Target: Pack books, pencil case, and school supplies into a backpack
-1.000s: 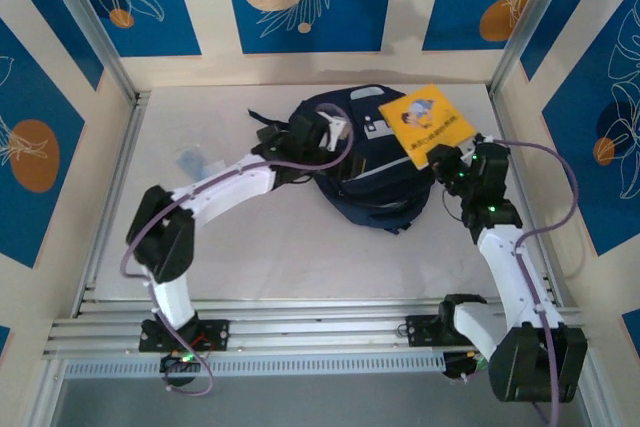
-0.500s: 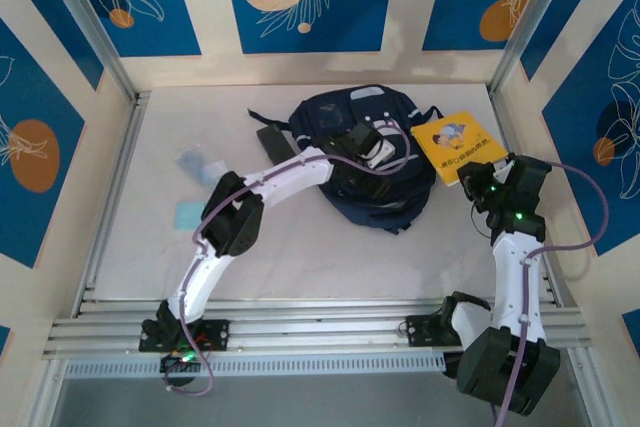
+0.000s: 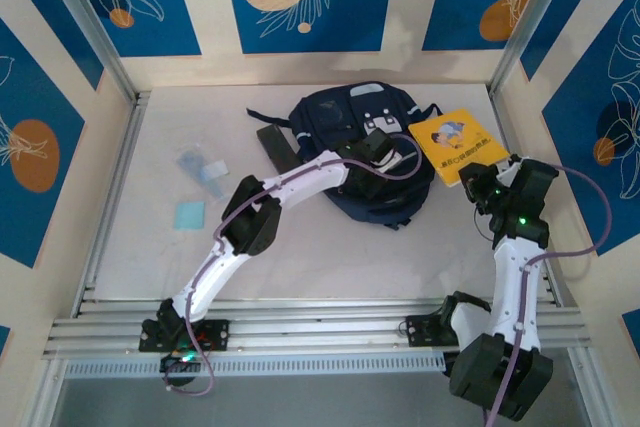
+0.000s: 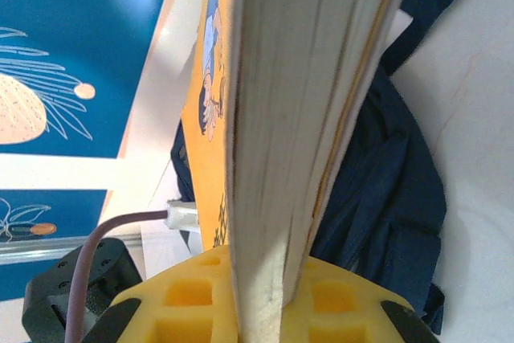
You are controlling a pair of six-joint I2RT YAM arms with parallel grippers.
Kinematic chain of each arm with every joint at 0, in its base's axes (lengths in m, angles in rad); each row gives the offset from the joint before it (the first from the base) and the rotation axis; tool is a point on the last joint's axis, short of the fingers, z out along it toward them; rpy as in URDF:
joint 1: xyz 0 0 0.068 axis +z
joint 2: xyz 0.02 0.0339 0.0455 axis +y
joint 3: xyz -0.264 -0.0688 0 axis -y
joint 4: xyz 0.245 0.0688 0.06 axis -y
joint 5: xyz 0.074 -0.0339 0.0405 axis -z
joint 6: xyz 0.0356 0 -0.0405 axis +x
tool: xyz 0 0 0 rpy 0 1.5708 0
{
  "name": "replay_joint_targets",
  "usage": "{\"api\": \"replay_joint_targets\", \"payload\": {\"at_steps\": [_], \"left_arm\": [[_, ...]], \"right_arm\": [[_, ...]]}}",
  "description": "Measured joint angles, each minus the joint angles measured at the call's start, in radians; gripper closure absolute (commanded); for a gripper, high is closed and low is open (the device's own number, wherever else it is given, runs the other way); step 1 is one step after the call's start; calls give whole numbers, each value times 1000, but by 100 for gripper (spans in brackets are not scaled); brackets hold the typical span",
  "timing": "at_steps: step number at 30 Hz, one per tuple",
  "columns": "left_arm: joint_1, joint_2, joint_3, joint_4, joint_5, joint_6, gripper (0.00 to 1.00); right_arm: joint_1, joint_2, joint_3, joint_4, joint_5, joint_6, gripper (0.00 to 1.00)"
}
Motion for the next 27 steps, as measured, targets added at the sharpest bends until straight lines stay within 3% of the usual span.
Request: {"api": "replay_joint_targets", "payload": {"at_steps": [16,23,27], "left_arm": [[117,-193,-33,80,352,-336,100],[146,-205,-33,134,401,-435,100],[147,-205,-33,164,416,-469,100]], "right_arm": [[-49,-115,33,-140,224,-64,100],[-46,-117,-54,-95,130,-25,100],[6,-115,-156,-13,54,41,100]]}}
